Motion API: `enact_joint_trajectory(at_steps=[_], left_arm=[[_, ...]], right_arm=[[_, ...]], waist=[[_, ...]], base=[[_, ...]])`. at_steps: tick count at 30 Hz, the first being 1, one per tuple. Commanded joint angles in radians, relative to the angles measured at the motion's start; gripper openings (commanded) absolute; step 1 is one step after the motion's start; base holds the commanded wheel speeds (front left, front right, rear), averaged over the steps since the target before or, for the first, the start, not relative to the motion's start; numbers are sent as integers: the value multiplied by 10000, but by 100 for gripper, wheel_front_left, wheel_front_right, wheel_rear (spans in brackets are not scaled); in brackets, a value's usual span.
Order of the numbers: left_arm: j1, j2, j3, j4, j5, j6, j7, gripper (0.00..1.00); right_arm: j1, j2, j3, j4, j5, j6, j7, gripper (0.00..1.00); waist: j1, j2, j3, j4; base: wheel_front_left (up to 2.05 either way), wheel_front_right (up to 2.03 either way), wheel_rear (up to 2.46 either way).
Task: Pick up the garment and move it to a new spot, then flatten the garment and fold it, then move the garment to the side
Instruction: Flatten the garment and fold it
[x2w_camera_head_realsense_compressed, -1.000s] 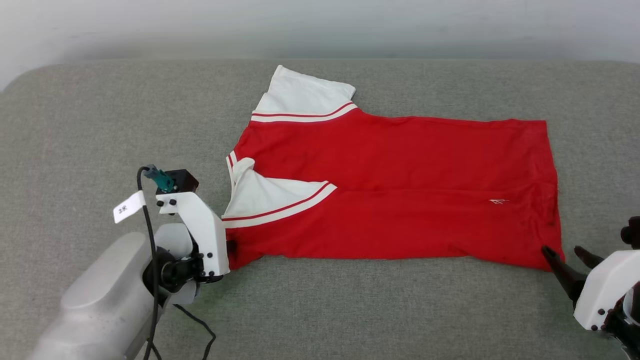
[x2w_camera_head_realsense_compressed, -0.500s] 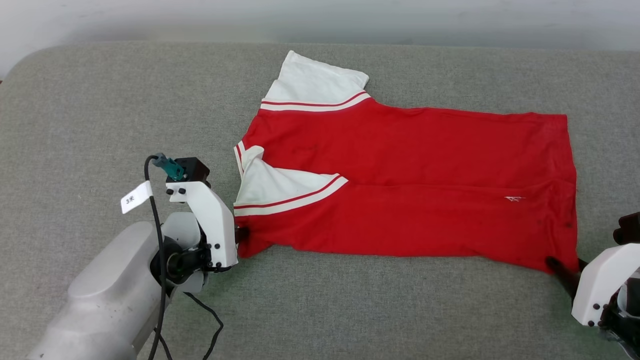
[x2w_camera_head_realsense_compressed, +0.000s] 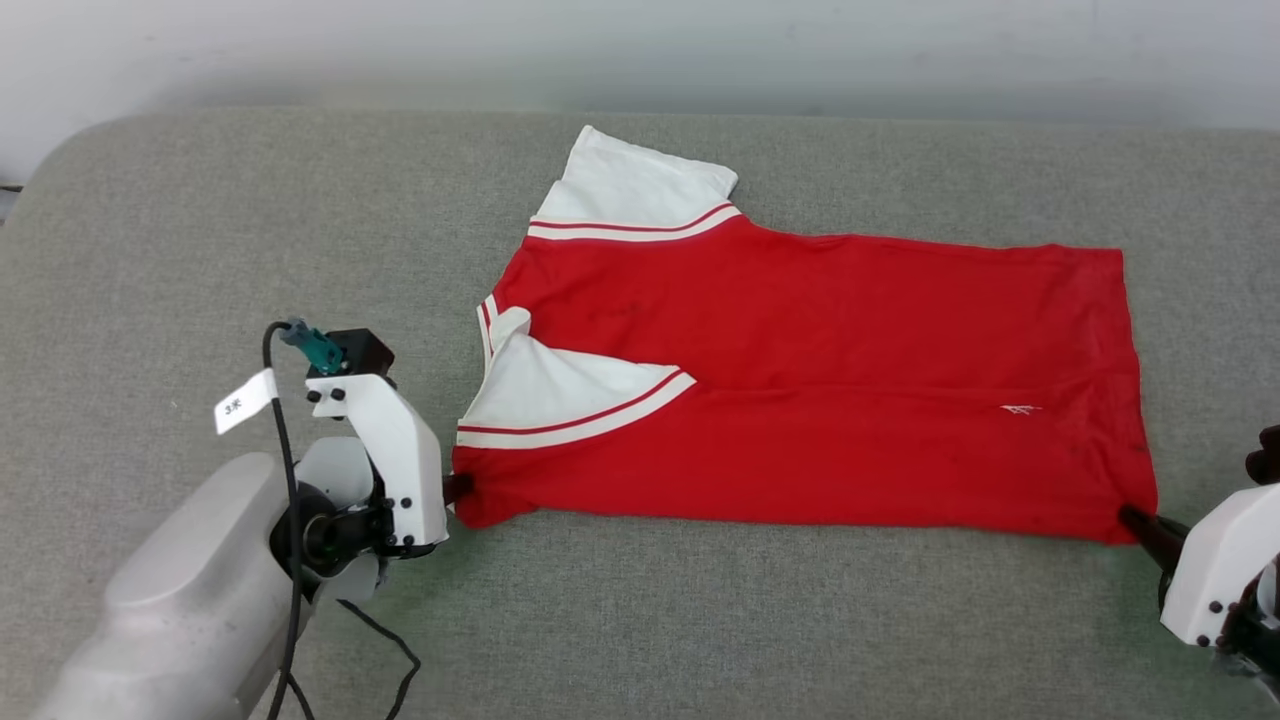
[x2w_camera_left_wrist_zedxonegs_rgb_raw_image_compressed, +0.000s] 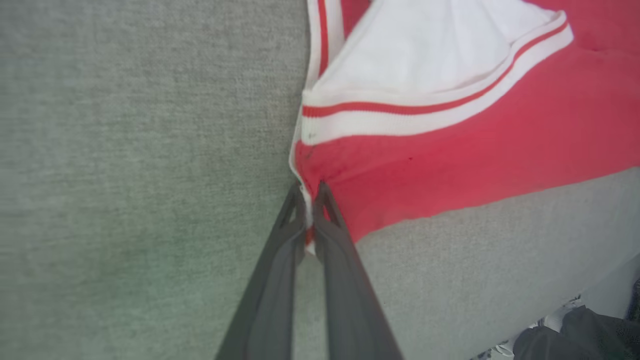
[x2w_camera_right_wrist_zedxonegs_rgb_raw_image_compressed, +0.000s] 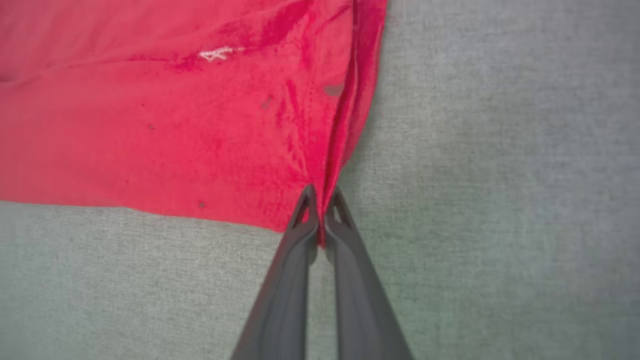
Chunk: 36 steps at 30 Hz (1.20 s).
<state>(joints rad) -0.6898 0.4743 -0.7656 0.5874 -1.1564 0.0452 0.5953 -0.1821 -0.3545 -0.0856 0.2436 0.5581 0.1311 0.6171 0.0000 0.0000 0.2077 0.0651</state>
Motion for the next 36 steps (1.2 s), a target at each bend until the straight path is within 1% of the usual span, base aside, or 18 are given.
enact_joint_trajectory(at_steps=[1, 6, 11, 22, 26, 28, 29, 36], left_arm=[[183, 155, 51, -63, -35, 73, 42, 0], [382, 404, 179, -580, -228, 251, 208, 0], [660, 652, 203, -1327, -369, 535, 433, 0], [1645, 1410, 119, -3457, -623, 1242, 1050, 0], [1973, 1649, 116, -3869, -577, 1465, 1007, 0], [2080, 1632, 154, -3913, -619, 1531, 921, 0], [2133, 1621, 153, -3894, -637, 1554, 896, 0], [2378, 1337, 116, -3431, -659, 1515, 602, 0]], right_arm=[[14, -147, -16, -173, 105, -9, 12, 0], [315, -345, -170, -724, 282, -11, 247, 0], [699, -334, -437, -1469, 273, -11, 689, 0], [2025, 193, -1318, -3313, -180, -11, 1695, 0], [2370, 414, -1452, -3686, -342, -11, 2019, 0], [2448, 575, -1463, -3734, -383, -9, 2121, 0], [2500, 551, -1430, -3688, -513, -9, 2175, 0], [2667, 748, -1223, -3187, -664, -9, 2156, 0]], waist=[[0, 0, -94, -4], [0, 0, -304, 21], [0, 0, -486, 43], [0, 0, -742, 156], [0, 0, -709, 153], [0, 0, -680, 135], [0, 0, -659, 124], [0, 0, -560, 101]], base=[[0, 0, 0], [0, 0, 0], [0, 0, 0], [0, 0, 0], [0, 0, 0], [0, 0, 0], [0, 0, 0], [0, 0, 0]])
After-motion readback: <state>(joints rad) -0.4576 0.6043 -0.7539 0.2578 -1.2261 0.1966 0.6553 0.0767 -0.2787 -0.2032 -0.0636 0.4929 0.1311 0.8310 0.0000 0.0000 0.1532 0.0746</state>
